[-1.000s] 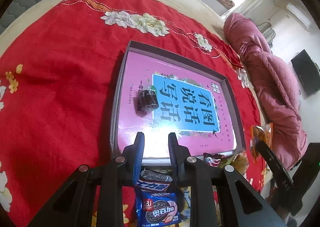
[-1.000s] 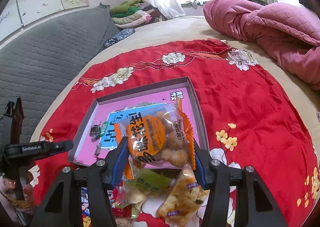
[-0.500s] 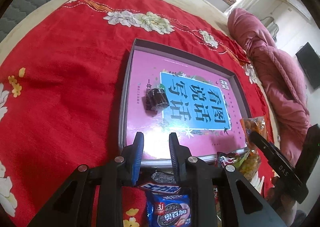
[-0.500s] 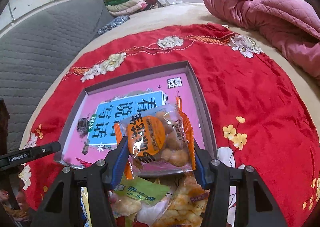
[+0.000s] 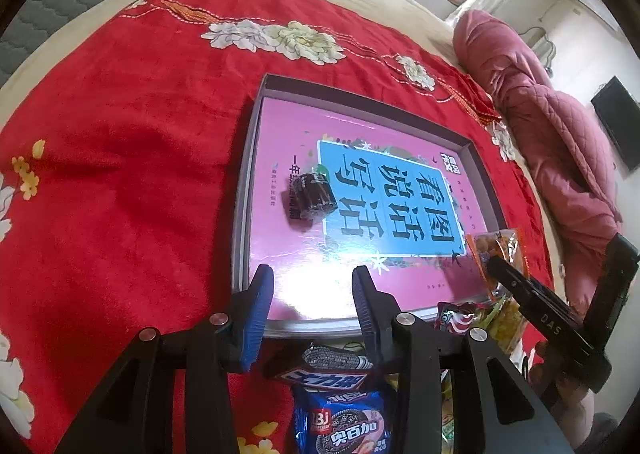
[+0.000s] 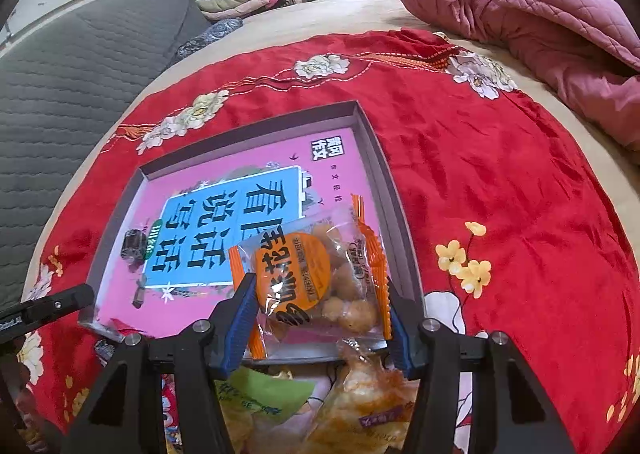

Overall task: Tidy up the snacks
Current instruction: 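Open the right gripper to release the peanut bag into the pink tray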

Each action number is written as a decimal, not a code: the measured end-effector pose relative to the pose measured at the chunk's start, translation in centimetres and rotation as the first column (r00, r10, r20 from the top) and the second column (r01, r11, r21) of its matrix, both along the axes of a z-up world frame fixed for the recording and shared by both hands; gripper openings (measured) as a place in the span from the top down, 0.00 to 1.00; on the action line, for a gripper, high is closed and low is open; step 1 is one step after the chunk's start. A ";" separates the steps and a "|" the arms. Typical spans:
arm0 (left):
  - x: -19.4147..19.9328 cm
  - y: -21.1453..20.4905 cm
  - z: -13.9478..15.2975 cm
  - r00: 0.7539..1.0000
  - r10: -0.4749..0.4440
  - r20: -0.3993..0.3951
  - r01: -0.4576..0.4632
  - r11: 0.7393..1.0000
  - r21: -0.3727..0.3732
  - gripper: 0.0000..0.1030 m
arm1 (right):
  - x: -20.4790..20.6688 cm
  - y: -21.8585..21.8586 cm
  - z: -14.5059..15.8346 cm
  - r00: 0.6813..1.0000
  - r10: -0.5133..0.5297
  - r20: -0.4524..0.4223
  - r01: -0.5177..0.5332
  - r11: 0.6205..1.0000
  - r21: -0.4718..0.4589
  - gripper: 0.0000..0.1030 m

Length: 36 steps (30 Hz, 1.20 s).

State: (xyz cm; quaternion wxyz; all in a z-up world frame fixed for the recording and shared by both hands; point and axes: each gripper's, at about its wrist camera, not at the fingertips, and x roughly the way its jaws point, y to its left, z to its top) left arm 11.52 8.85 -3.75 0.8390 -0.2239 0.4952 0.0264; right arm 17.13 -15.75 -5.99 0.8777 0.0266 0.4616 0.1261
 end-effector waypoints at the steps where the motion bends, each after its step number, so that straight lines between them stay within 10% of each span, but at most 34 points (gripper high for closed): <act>1: 0.0 0.0 0.0 1.000 0.000 0.000 0.000 1.000 0.000 0.59 | 0.1 0.1 -0.1 1.000 -0.004 -0.002 0.004 1.000 -0.004 0.44; 36: -0.4 -0.6 0.6 1.000 -0.020 0.014 0.020 1.000 0.021 0.43 | -0.1 -1.2 1.0 0.997 -0.049 0.057 0.052 0.997 -0.058 0.44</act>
